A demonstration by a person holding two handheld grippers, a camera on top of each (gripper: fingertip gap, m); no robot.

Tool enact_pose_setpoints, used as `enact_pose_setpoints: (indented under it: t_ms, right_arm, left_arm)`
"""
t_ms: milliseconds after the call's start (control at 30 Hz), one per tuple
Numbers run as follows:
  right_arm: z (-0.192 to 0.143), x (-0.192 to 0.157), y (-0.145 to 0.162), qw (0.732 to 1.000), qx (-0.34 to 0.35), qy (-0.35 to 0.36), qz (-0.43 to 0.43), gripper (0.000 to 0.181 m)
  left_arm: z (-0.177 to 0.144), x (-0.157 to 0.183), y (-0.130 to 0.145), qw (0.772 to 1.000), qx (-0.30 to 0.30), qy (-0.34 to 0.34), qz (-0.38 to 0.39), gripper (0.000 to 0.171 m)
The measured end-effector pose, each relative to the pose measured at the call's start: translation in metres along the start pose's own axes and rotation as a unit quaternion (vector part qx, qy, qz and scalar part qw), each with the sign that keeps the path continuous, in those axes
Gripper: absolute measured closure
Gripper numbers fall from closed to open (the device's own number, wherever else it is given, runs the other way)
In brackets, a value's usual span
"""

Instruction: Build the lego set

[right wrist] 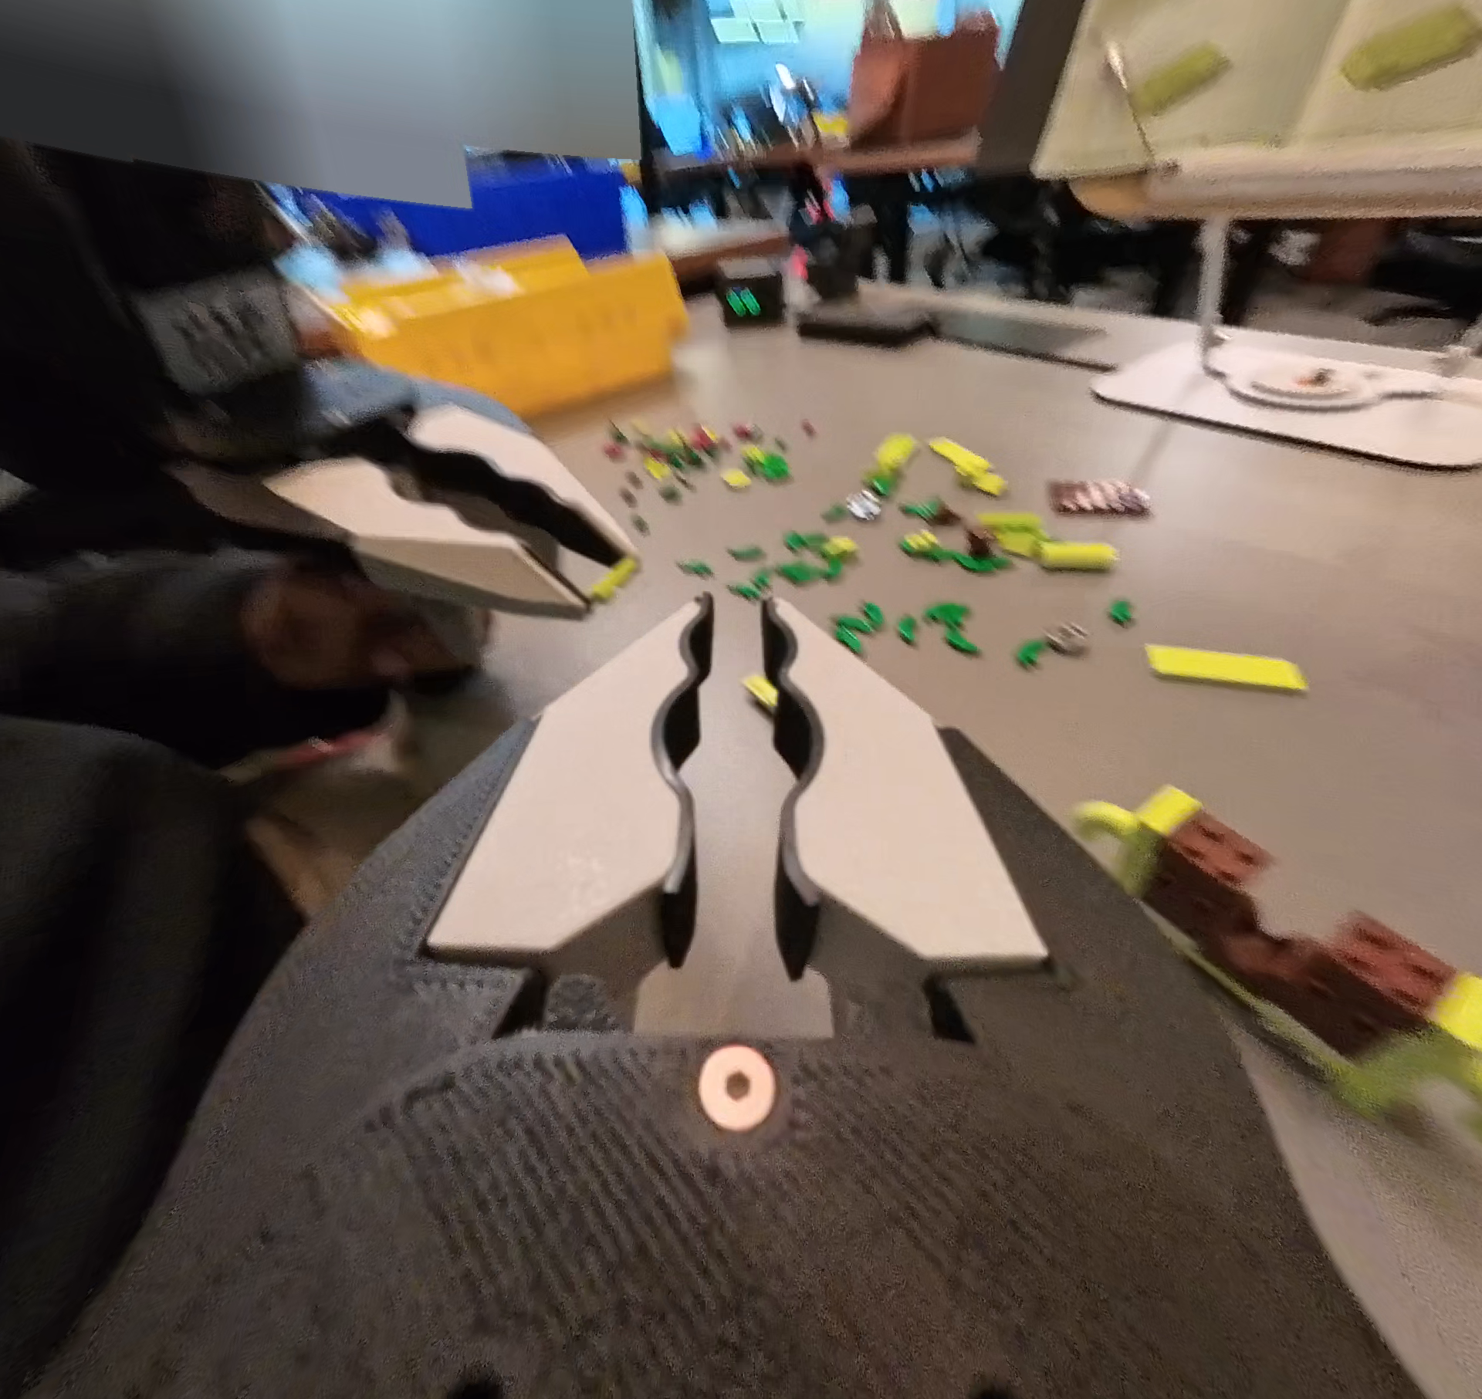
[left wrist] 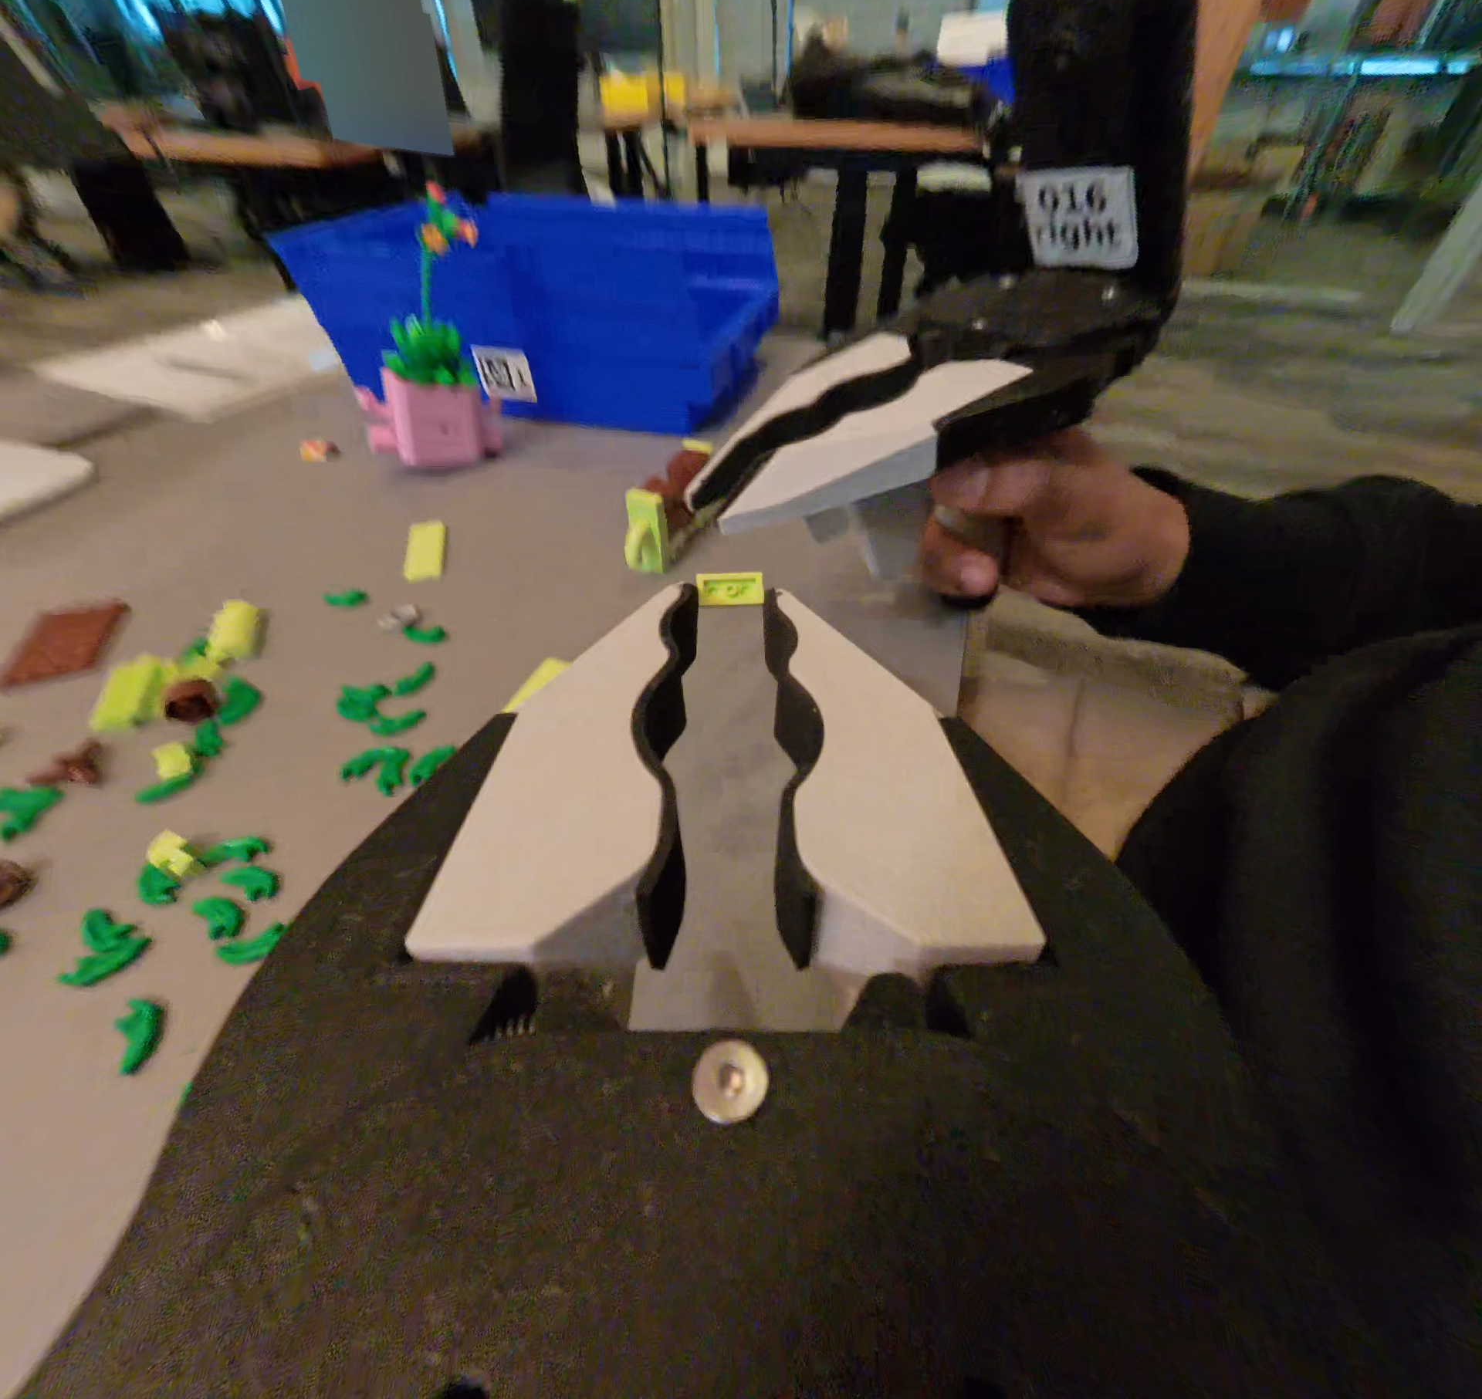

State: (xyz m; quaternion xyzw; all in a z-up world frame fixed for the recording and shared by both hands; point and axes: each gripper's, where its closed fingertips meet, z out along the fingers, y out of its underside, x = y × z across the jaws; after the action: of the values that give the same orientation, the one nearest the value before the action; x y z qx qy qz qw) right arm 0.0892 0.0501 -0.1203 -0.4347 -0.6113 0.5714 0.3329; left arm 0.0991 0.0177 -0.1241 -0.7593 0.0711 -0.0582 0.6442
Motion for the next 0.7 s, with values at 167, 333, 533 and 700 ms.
enact_pose_setpoints:
  t_ms: [167, 333, 533, 700]
  right_arm:
    - [0.006, -0.035, -0.017, 0.967, 0.053, -0.156, 0.193, 0.168]
    - [-0.003, -0.04, -0.023, 0.922, 0.059, -0.238, 0.299, 0.165]
    - [-0.011, -0.052, -0.024, 0.849, 0.052, -0.343, 0.399, 0.174]
    - [-0.011, -0.056, -0.026, 0.818, 0.056, -0.377, 0.431, 0.174]
  left_arm:
    - [-0.004, 0.015, -0.016, 0.996, 0.045, -0.012, 0.073, 0.158]
    - [-0.002, 0.026, -0.025, 0.989, 0.063, -0.03, 0.127, 0.158]
    - [0.0, 0.03, -0.026, 0.988, 0.066, -0.029, 0.14, 0.158]
    - [-0.003, 0.032, -0.029, 0.986, 0.076, -0.028, 0.146, 0.158]
